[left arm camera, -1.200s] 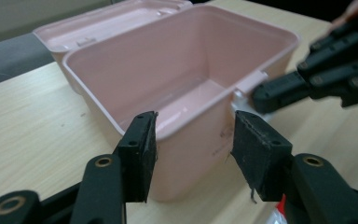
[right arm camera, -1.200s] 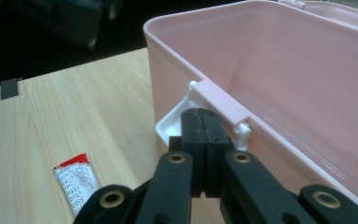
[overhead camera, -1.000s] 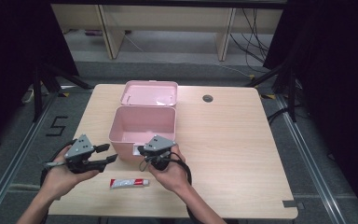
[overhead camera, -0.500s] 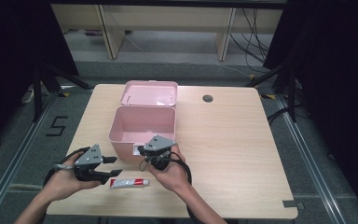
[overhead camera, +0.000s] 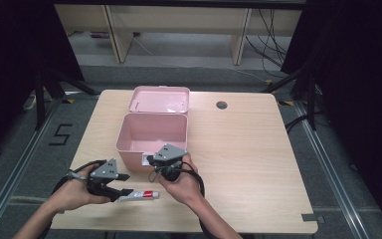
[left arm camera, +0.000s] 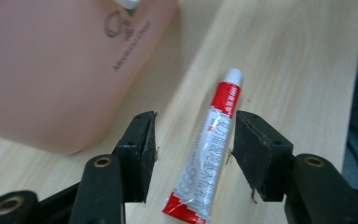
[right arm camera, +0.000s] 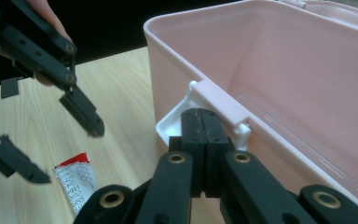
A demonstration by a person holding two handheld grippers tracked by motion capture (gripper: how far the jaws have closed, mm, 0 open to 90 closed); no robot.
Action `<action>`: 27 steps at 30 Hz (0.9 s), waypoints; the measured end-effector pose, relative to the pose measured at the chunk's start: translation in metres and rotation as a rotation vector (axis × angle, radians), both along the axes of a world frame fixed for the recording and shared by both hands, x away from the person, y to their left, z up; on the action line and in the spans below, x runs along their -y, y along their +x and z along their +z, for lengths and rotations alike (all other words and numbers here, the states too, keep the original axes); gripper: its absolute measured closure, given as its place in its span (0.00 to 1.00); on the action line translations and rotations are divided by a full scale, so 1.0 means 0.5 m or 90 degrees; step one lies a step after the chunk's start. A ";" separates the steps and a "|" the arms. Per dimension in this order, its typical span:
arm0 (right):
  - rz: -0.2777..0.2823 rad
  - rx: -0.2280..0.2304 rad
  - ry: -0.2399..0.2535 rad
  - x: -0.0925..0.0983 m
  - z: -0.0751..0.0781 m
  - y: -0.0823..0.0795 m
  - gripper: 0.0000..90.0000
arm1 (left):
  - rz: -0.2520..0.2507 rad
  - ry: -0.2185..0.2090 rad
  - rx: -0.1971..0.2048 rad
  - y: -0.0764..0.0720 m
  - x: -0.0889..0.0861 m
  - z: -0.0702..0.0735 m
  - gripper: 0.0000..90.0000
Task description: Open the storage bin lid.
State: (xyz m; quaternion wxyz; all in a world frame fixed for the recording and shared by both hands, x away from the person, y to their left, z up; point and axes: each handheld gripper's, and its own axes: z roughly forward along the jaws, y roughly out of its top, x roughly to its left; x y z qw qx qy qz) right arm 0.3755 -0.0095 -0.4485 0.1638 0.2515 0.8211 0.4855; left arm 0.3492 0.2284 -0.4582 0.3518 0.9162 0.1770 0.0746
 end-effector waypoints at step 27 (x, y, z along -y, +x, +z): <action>0.005 0.009 0.001 -0.001 0.000 0.003 1.00 | -0.126 0.143 -0.078 0.038 0.057 -0.035 0.58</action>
